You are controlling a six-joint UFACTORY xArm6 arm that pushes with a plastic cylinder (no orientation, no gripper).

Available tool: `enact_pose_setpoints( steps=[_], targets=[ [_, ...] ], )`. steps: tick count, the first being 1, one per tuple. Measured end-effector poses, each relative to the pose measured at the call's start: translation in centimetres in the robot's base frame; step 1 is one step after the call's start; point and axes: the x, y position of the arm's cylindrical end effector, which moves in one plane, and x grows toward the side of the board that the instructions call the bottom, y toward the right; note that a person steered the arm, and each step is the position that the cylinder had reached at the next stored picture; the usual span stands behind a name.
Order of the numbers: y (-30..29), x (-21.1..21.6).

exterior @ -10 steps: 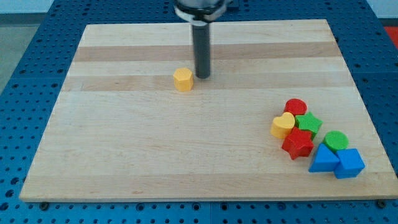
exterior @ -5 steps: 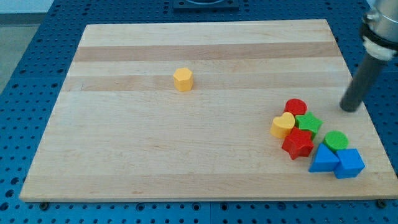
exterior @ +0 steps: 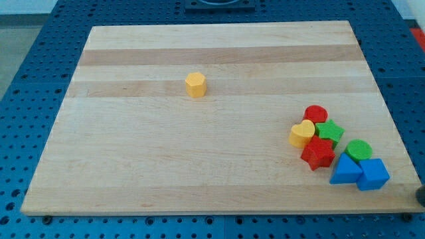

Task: Move the red circle into the right side of the yellow hexagon

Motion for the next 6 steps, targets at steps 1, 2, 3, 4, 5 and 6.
enact_pose_setpoints(
  steps=[1, 2, 3, 4, 5, 6],
  targets=[
    [-2.2, -0.1],
    [-2.9, -0.1],
    [-2.9, -0.1],
    [-2.9, -0.9],
    [-3.1, -2.1],
    [-3.4, -2.2]
  ],
)
